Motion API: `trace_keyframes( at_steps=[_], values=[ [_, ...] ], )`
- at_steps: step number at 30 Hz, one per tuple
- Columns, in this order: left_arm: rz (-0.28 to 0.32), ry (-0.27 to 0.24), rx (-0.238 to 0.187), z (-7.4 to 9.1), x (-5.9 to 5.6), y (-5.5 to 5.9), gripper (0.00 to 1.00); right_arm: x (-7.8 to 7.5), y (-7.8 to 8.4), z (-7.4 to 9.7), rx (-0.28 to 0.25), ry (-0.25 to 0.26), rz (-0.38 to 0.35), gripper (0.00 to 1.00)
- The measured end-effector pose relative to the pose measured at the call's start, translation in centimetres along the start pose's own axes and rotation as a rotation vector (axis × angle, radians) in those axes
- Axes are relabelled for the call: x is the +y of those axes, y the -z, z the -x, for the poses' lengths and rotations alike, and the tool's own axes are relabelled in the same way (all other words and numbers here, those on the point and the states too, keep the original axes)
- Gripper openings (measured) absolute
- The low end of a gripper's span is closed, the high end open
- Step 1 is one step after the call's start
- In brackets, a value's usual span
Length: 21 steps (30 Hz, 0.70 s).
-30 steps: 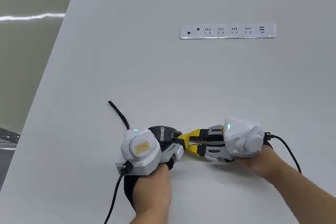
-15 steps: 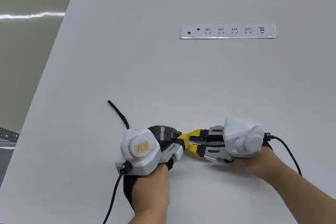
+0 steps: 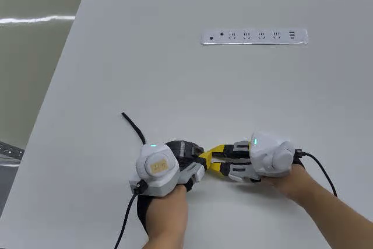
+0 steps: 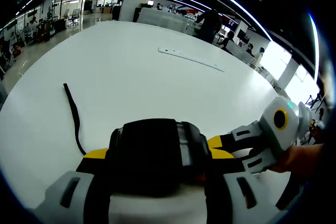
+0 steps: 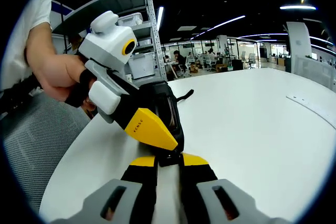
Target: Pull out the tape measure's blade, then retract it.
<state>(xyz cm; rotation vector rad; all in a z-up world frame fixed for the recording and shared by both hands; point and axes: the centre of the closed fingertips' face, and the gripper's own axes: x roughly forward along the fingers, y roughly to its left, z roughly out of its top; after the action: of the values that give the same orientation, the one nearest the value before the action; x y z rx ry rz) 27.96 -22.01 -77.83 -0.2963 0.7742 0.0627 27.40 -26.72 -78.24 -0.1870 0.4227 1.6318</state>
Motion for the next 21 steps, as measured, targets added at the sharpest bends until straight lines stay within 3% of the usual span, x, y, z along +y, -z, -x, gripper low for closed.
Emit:
trace_keyframes(
  at_steps=[4, 21],
  values=[
    [-0.010, 0.002, 0.002, 0.02, -0.04, 0.08, 0.71, 0.10, 0.10, -0.03, 0.004, -0.001, 0.000, 0.22],
    [-0.053, 0.019, 0.000, 0.11, -0.15, 0.01, 0.73, -0.03, 0.01, -0.07, 0.000, 0.013, -0.011, 0.26]
  ],
)
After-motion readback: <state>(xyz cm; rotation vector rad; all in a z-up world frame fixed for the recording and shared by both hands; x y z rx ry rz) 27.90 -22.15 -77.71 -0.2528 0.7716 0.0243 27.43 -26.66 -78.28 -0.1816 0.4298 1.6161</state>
